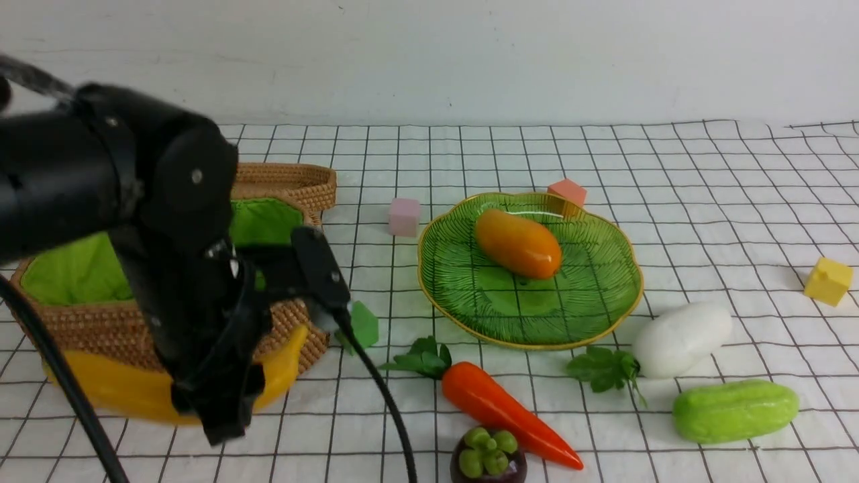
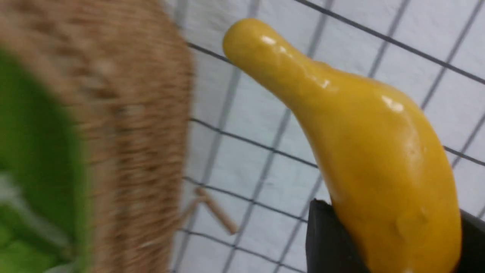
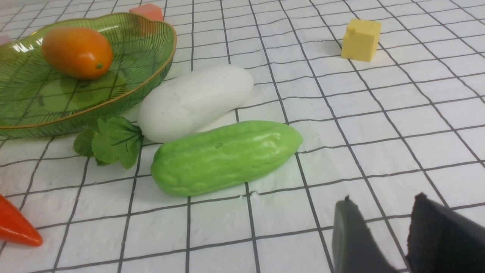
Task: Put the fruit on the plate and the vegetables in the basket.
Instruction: Use the left arm to grab a banana and put it into the right plate
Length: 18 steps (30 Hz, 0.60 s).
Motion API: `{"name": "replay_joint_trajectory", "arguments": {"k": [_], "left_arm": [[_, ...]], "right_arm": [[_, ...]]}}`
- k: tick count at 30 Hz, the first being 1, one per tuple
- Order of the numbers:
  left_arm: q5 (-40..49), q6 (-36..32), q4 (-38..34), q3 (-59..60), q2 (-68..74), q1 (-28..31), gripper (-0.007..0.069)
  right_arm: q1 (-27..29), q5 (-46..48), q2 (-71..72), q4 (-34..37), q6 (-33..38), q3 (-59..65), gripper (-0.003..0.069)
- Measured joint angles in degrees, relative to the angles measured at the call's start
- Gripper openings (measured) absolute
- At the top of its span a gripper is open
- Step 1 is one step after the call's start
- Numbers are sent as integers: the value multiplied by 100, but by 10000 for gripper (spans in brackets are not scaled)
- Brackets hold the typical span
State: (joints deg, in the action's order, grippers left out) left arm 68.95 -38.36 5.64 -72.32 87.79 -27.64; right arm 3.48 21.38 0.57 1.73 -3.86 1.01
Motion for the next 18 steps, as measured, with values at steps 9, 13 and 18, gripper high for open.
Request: {"name": "replay_joint_trajectory", "arguments": {"k": [9,13,18], "left_arm": [[-289,423,-900,-1317,-112,0,309],[-1299,724,-2091,-1709,237,-82,309],[-1443,198,-2201,-2619,1422,-488,309]], "right_arm": [[0,0,0,0,0,0,243],[0,0,0,0,0,0,243],[0,0,0,0,0,0,243]]}}
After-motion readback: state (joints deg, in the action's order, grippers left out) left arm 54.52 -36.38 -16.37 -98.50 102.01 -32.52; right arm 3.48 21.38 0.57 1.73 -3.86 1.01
